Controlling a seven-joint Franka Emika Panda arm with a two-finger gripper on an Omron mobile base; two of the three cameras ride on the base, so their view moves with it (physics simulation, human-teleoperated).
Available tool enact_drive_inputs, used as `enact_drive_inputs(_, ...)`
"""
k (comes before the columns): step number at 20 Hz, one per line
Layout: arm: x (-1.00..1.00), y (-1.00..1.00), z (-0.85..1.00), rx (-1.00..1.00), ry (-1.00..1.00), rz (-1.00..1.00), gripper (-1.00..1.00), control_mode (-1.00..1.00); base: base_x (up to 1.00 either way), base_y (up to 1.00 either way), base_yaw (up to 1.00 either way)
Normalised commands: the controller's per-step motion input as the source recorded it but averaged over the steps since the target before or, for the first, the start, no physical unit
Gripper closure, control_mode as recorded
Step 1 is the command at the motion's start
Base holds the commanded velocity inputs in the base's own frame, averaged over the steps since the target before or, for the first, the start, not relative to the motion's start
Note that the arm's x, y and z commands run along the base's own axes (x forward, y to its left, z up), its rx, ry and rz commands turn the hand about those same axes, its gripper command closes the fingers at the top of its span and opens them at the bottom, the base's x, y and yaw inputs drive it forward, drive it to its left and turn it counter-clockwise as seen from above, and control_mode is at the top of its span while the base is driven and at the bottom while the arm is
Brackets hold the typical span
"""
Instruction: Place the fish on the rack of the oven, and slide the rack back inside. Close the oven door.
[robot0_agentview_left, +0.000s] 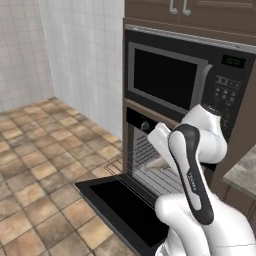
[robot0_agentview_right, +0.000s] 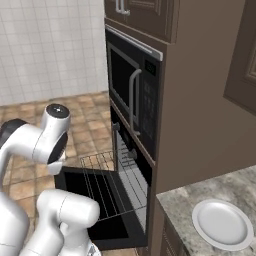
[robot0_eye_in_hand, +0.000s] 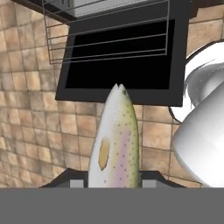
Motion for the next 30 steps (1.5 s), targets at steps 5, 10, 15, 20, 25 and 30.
enact_drive_inputs(5, 0.35, 0.02, -0.42, -0.13, 0.14, 0.00, 1.00, -1.00, 0.00, 0.00, 0.00)
enact_drive_inputs(10, 0.49, 0.01, -0.43, -0.16, 0.12, -0.01, 1.00, -1.00, 0.00, 0.00, 0.00)
enact_drive_inputs(15, 0.41, 0.00, -0.47, -0.16, 0.03, -0.05, 1.00, -1.00, 0.00, 0.00, 0.00)
enact_drive_inputs(20, 0.40, 0.00, -0.55, -0.20, 0.00, -0.08, 1.00, -1.00, 0.00, 0.00, 0.00)
enact_drive_inputs(25, 0.31, -0.06, -0.34, -0.12, 0.00, -0.05, 1.00, -1.00, 0.00, 0.00, 0.00)
enact_drive_inputs(30, 0.21, -0.18, -0.11, -0.03, 0.00, -0.03, 1.00, -1.00, 0.00, 0.00, 0.00)
